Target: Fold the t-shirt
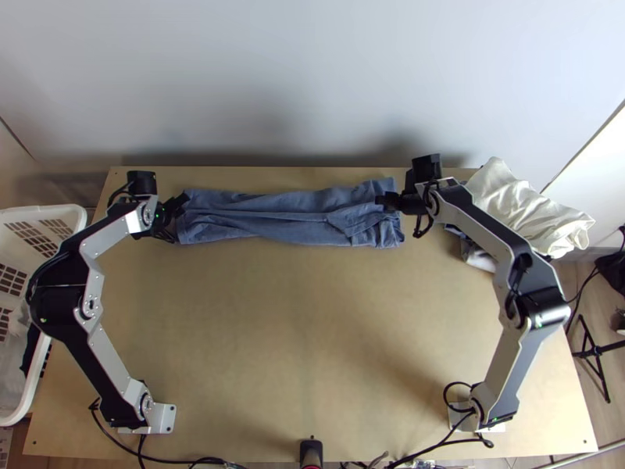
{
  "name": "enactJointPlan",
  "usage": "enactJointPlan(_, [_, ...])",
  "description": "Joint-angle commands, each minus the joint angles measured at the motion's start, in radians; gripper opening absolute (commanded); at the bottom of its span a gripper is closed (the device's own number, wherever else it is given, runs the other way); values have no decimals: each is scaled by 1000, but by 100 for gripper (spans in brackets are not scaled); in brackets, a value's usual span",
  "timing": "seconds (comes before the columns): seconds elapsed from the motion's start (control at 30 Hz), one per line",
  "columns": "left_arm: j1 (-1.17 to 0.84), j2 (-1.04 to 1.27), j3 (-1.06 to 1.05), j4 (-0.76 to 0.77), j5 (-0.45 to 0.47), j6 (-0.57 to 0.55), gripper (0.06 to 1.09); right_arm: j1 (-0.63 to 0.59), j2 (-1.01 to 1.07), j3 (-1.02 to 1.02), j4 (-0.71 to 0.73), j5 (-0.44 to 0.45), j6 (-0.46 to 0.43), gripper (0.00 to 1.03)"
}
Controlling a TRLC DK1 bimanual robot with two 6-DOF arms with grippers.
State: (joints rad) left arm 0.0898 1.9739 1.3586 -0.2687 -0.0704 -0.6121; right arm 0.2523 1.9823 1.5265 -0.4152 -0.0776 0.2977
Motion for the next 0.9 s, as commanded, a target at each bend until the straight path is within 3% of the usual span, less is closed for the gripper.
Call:
enactJointPlan(0.0, [14,-84,8,-69,47,18,93,19,-138,-74,-13,-1,-2,99])
enactJointPlan(0.23, [42,-210,-82,-75,127,38,95,36,-341,-146,-37,-1,-25,99])
enactJointPlan(0.5, [57,-196,-162,-43,238,104,95,65,-488,-127,-154,1,-22,99])
enactJointPlan(0.87, [65,-76,-138,31,325,146,95,82,-579,69,-364,1,-6,98])
